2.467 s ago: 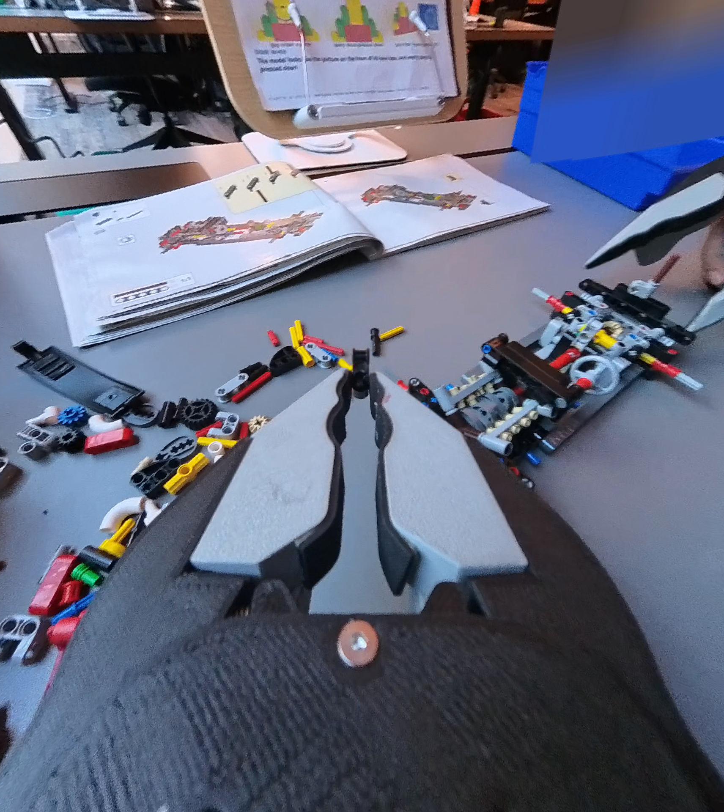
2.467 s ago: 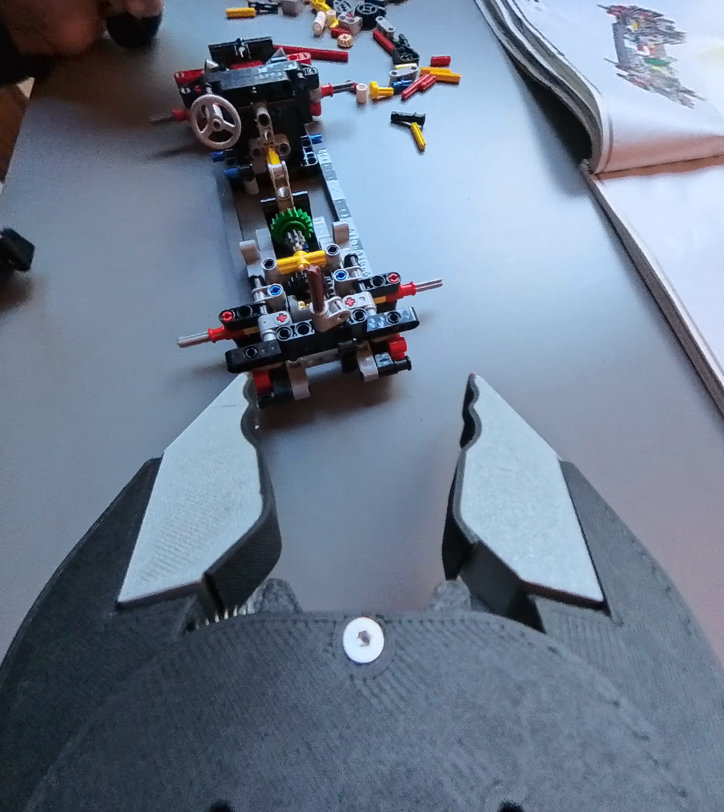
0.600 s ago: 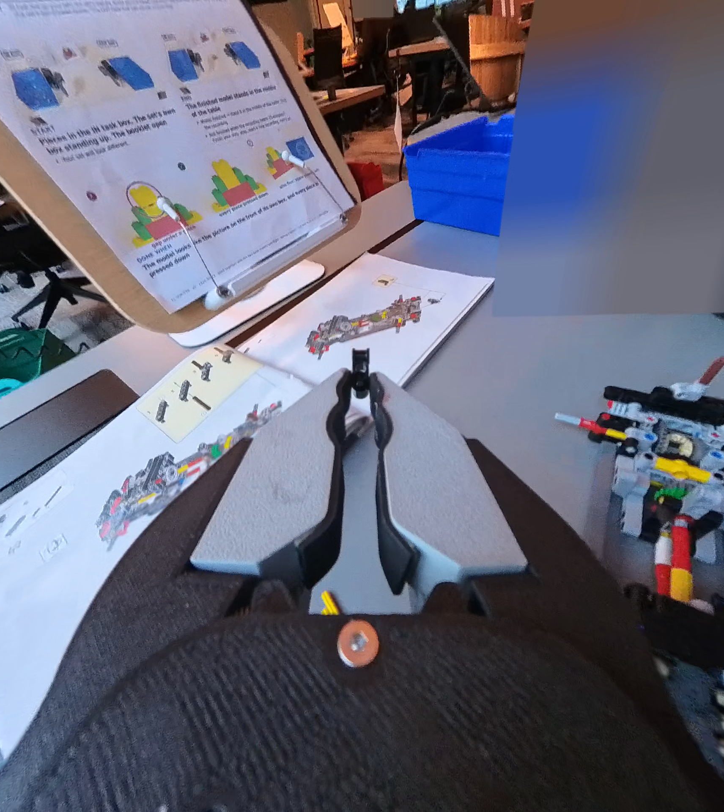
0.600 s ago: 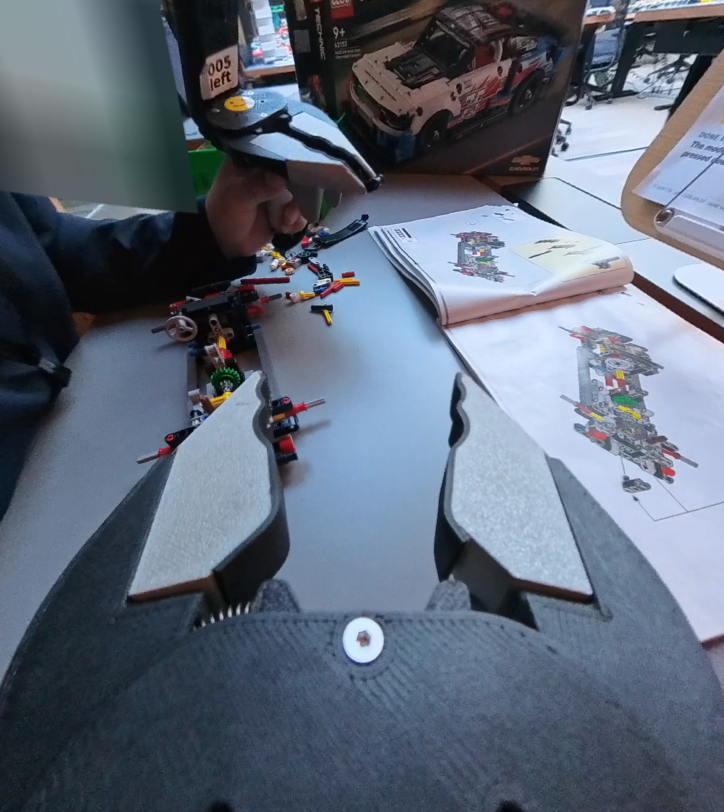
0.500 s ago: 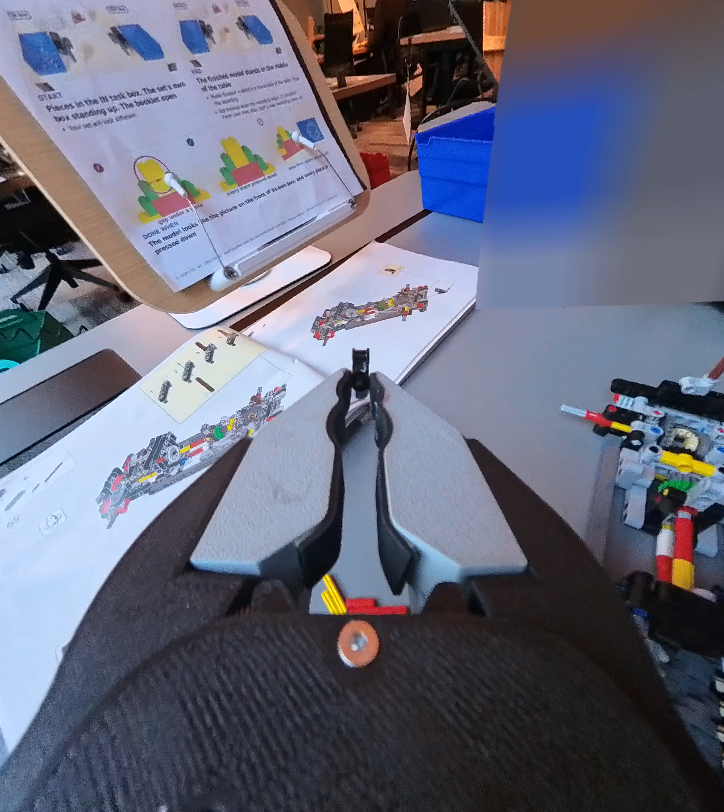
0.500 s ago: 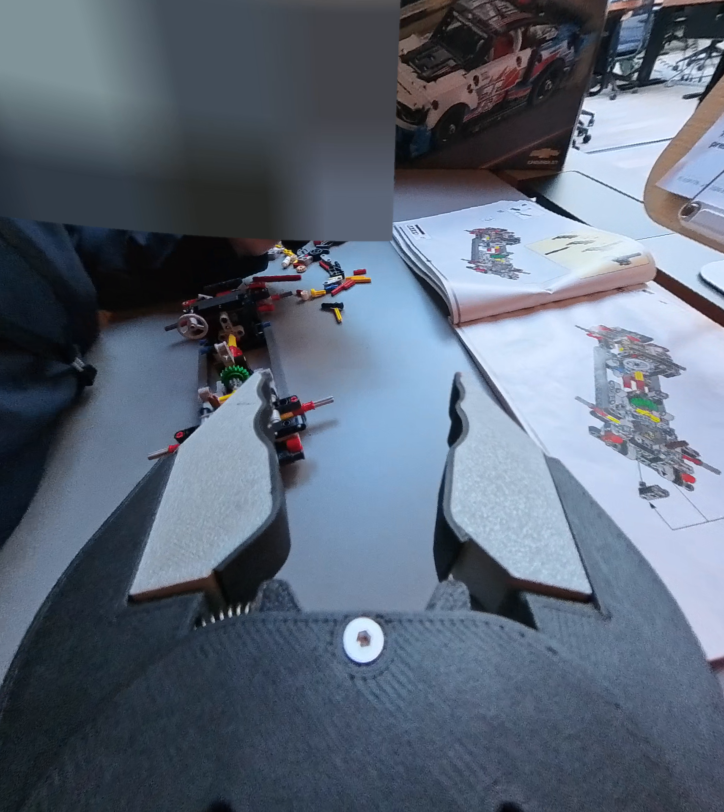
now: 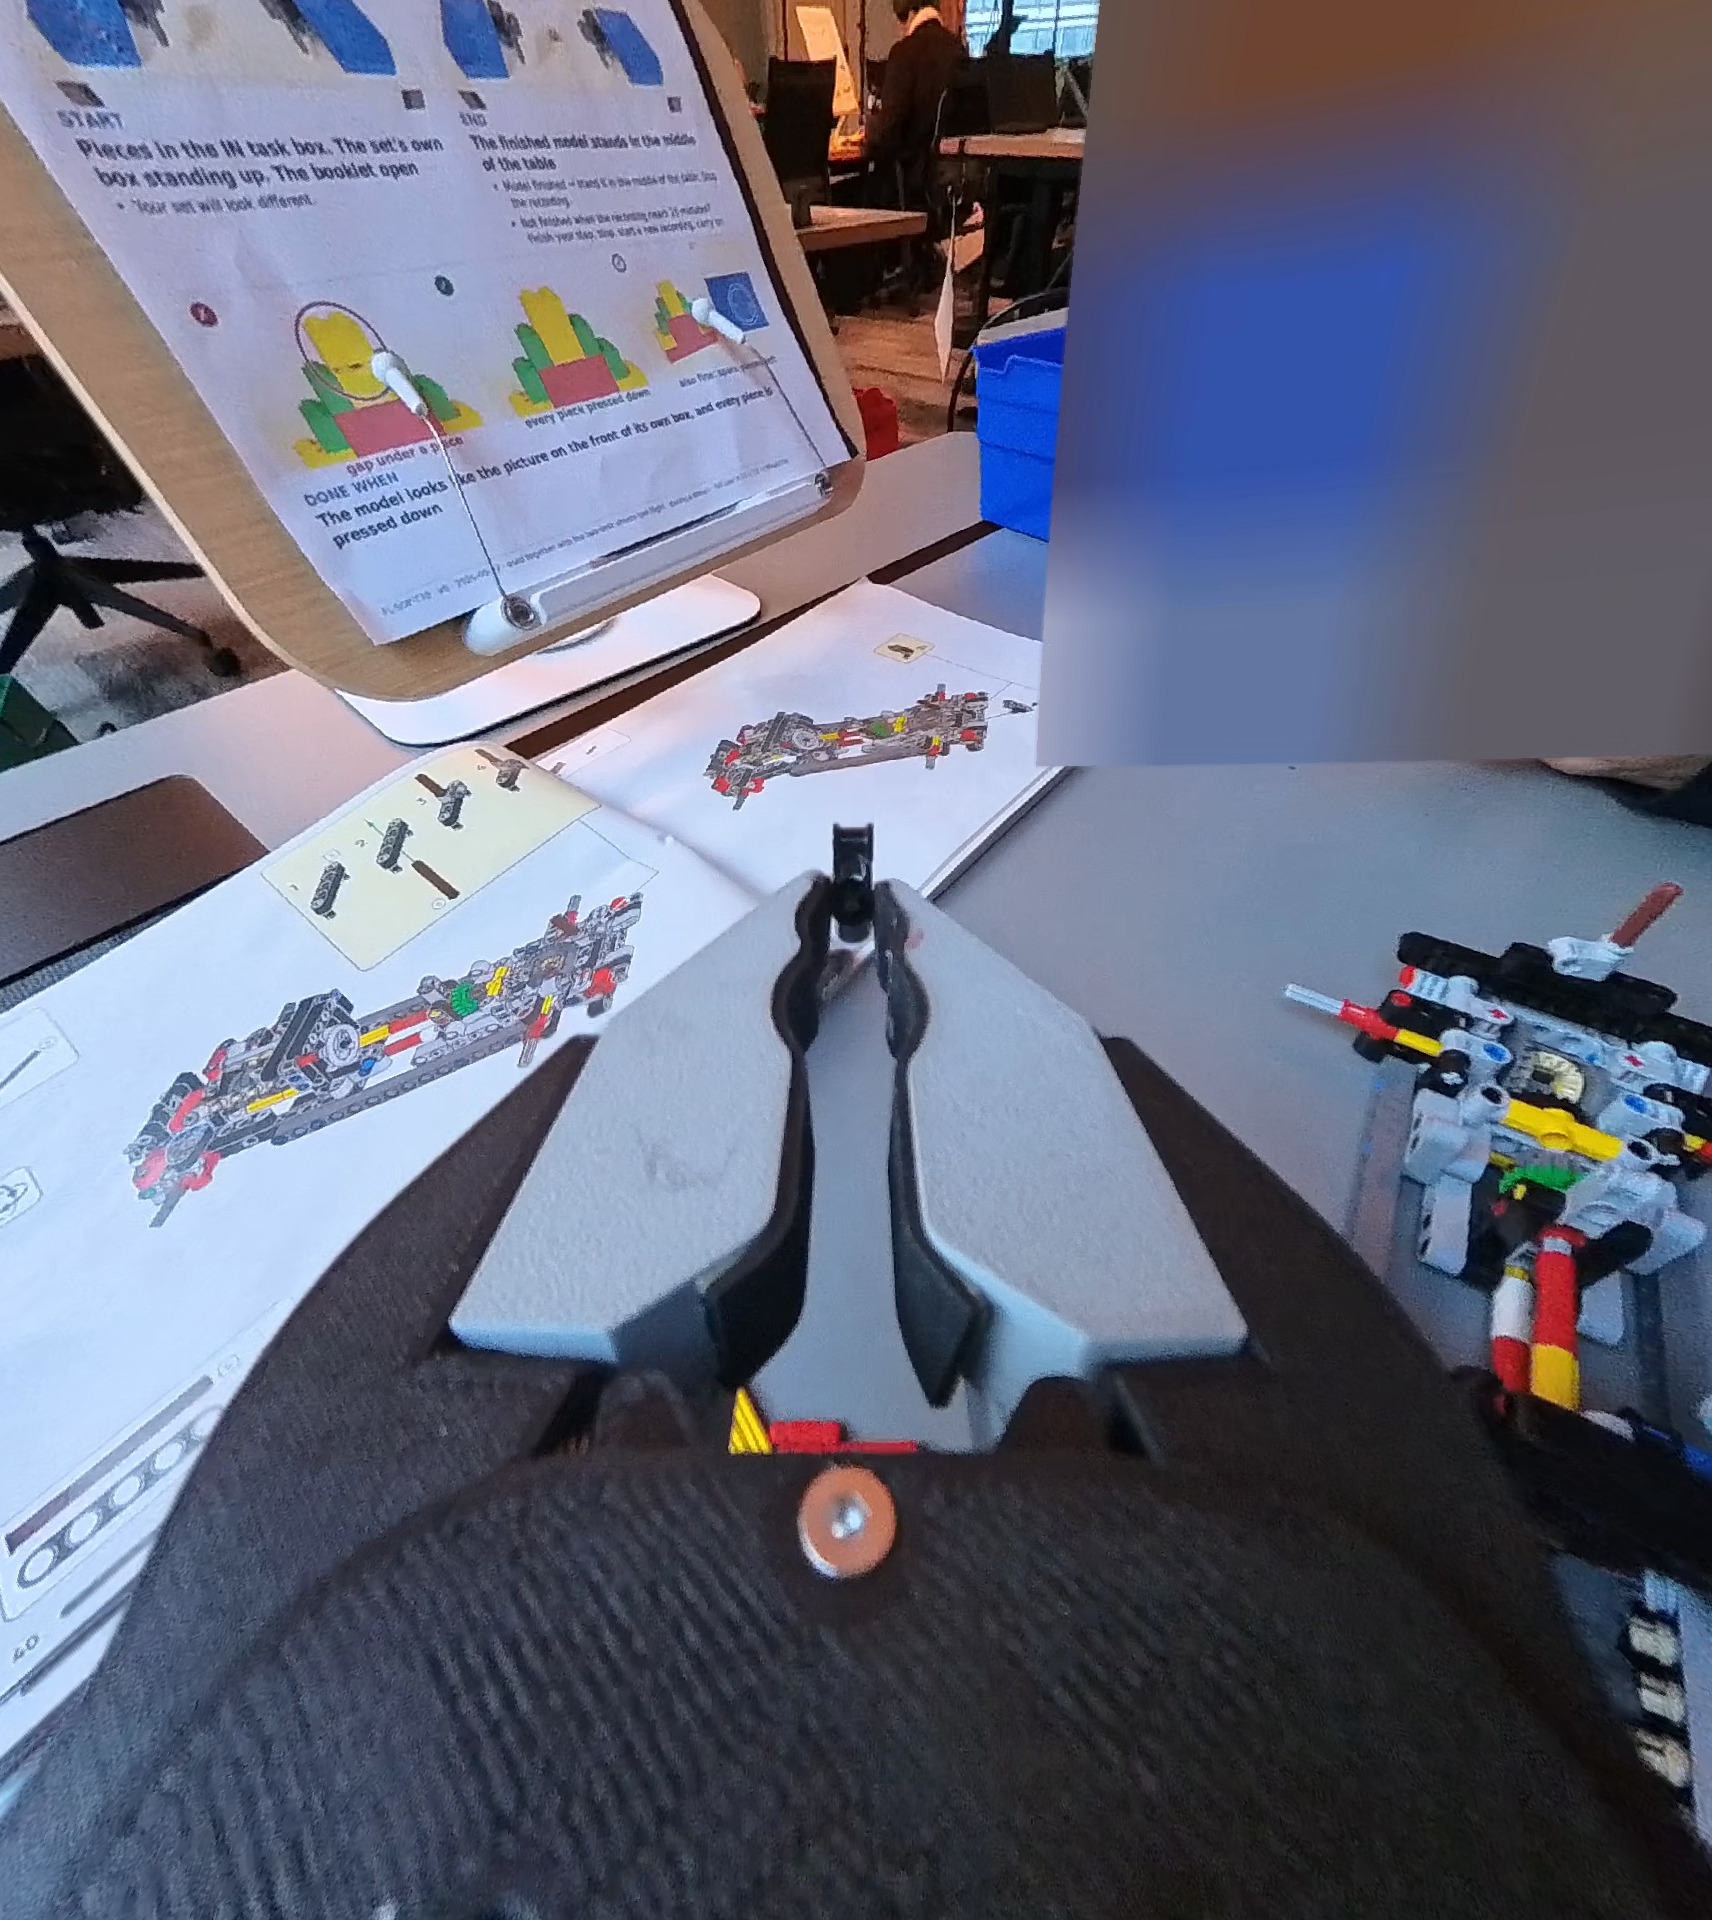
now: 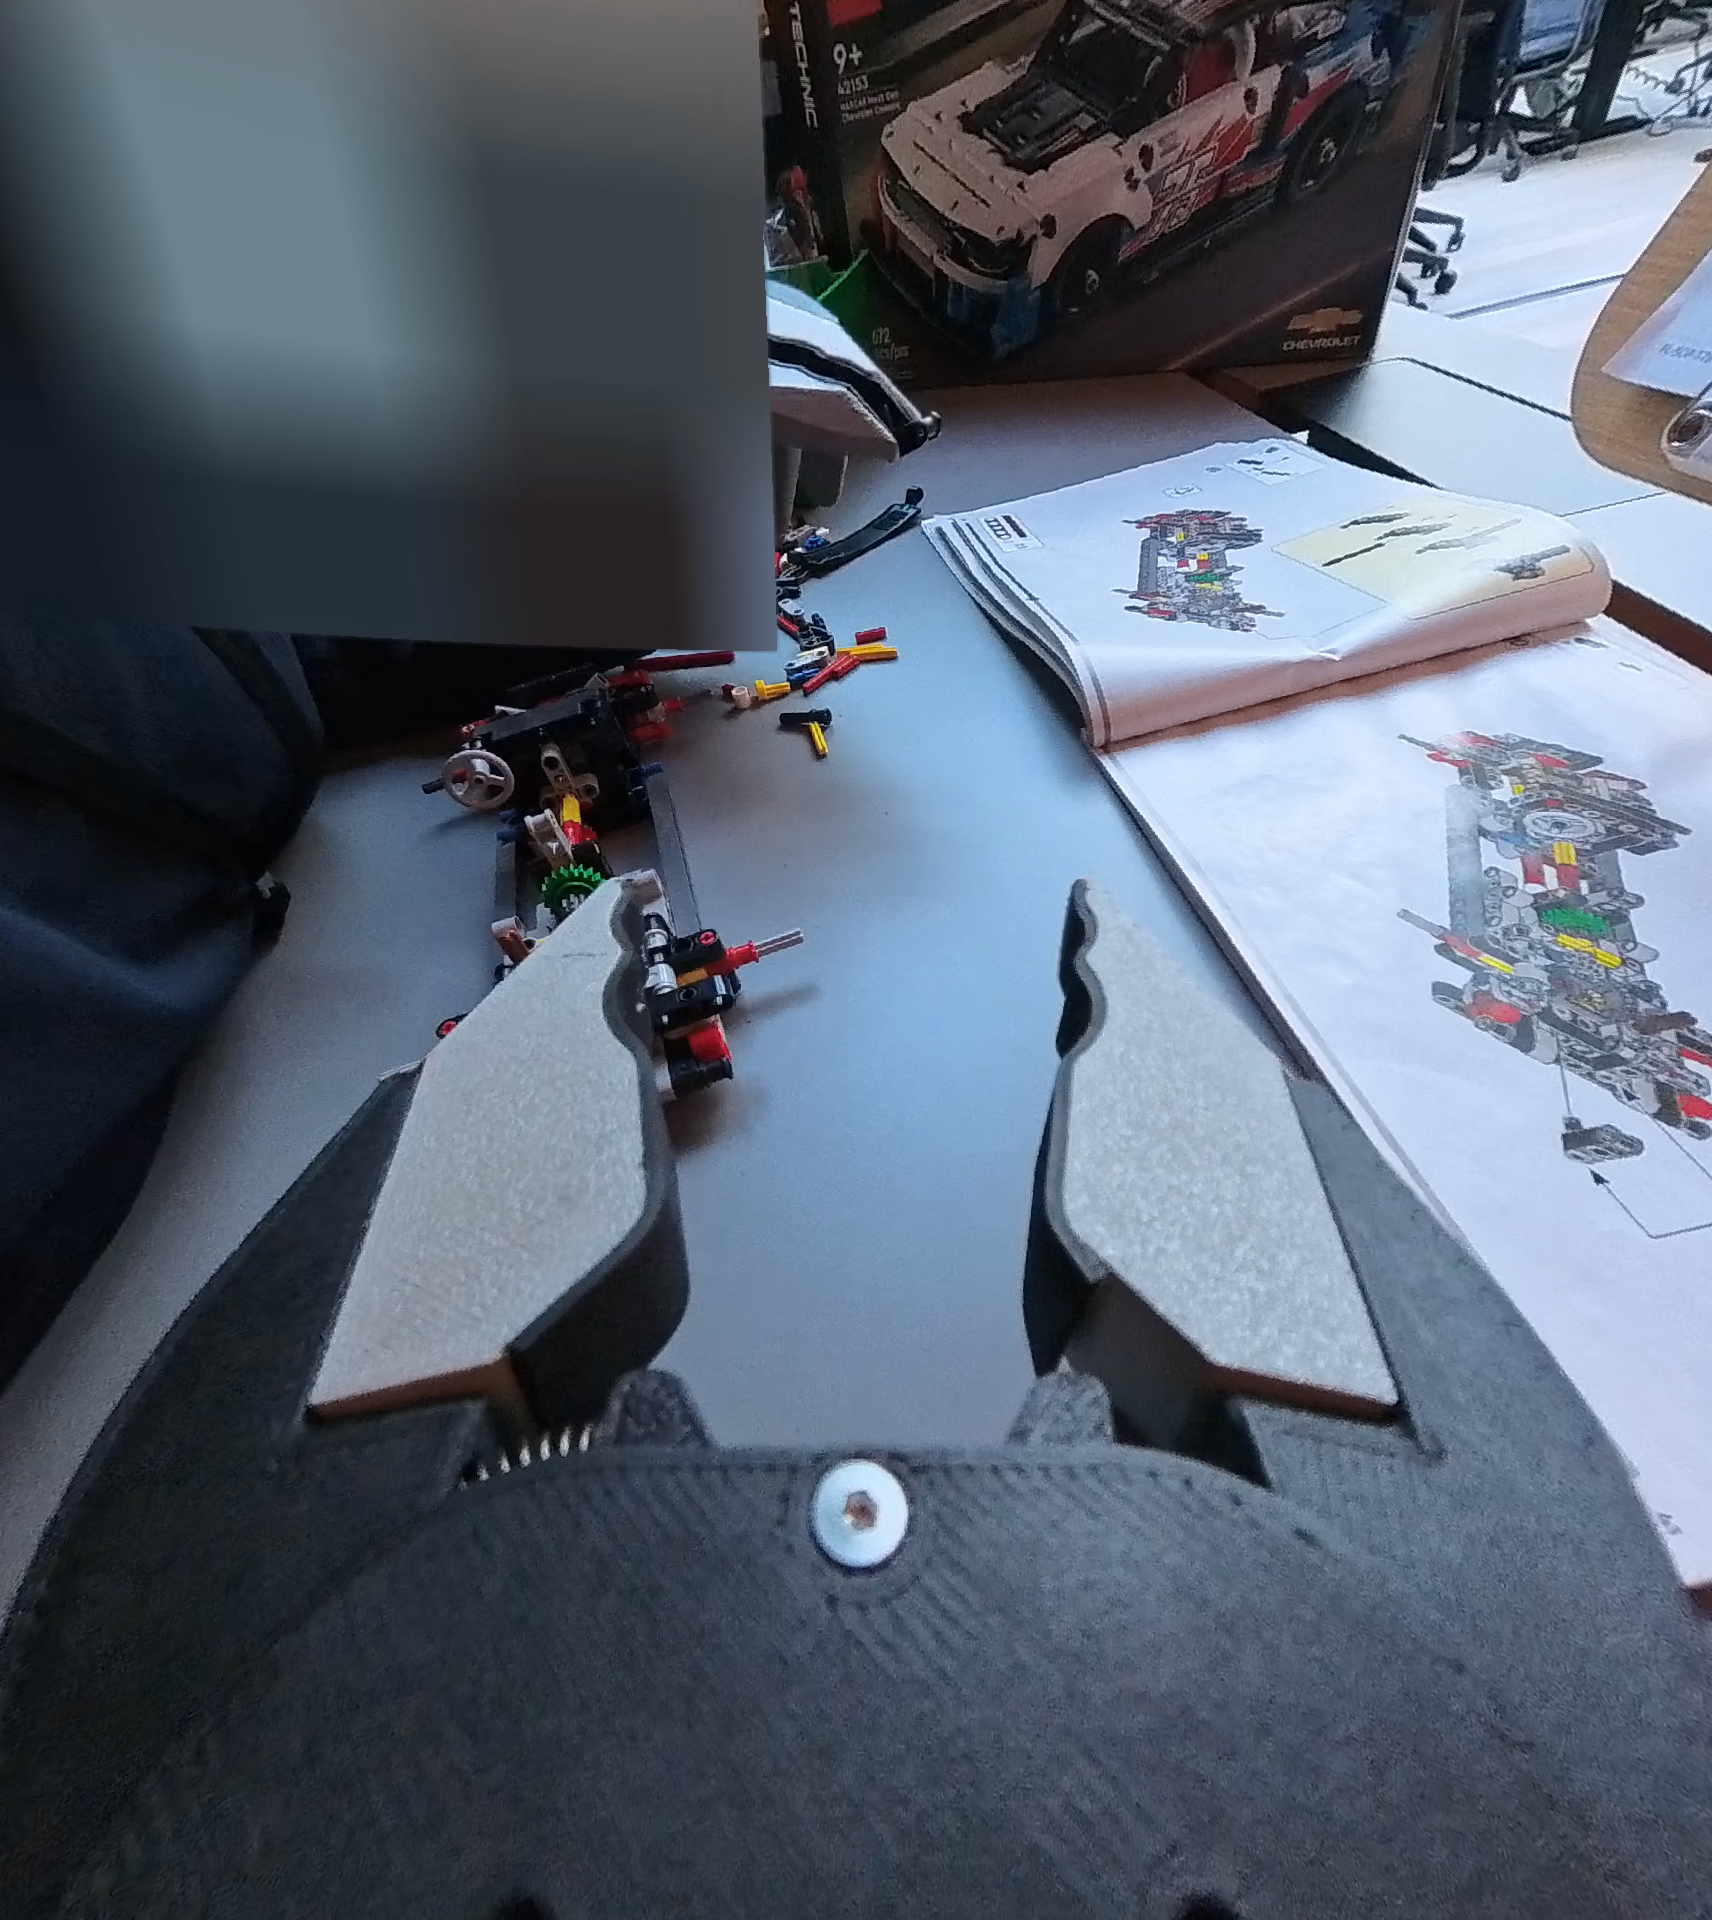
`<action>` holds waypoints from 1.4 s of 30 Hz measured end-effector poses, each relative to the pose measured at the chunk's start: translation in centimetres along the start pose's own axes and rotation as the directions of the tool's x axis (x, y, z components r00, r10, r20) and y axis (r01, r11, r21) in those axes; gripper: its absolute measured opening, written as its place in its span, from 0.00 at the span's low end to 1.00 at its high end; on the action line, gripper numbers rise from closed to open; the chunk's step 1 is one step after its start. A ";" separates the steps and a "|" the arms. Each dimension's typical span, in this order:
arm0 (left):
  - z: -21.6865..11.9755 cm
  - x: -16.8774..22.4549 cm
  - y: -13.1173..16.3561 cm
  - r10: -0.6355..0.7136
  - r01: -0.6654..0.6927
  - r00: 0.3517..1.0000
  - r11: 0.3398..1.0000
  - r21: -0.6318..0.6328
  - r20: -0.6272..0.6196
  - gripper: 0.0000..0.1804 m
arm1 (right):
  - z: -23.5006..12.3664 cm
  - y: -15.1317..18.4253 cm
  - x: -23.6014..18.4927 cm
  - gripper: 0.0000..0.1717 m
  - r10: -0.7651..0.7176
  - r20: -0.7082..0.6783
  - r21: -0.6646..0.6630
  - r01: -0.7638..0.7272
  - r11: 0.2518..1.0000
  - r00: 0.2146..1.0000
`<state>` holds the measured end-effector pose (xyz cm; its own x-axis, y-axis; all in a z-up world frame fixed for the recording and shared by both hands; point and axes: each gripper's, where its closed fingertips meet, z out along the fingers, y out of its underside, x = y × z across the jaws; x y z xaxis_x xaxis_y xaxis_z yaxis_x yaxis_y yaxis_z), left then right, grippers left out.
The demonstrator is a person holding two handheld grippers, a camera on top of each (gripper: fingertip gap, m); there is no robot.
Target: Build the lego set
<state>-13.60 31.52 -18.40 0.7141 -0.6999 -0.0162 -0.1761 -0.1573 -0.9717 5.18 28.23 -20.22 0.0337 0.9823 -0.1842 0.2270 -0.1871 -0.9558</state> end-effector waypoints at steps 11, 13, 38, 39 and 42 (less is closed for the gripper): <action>0.3 0.9 0.5 0.031 -0.032 0.999 0.999 -0.036 -0.018 0.03 | 0.5 0.3 -0.3 0.44 -0.003 0.016 -0.024 0.004 1.000 1.000; 0.7 1.6 0.9 0.032 -0.035 0.998 0.998 -0.057 -0.053 0.03 | 0.5 0.7 0.2 0.39 -0.010 -0.009 -0.041 0.010 0.999 1.000; 2.0 11.2 1.6 0.113 -0.163 0.905 0.983 -0.090 -0.409 0.03 | 6.4 0.1 -2.9 0.09 -0.253 0.009 -0.060 0.253 0.966 0.968; 1.9 11.6 1.4 0.103 -0.152 0.898 0.985 -0.082 -0.427 0.03 | 6.8 -0.6 -3.4 0.10 -0.255 0.016 -0.036 0.255 0.966 0.967; 1.6 12.3 0.9 0.093 -0.137 0.885 0.989 -0.064 -0.456 0.03 | 7.7 -2.3 -4.8 0.12 -0.246 0.049 0.015 0.246 0.969 0.968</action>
<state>-3.86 23.89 -19.88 0.3071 -0.9517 0.0027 -0.3150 -0.1043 -0.9433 -3.01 23.89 -18.94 -0.0710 0.9964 0.0458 0.2139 0.0601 -0.9750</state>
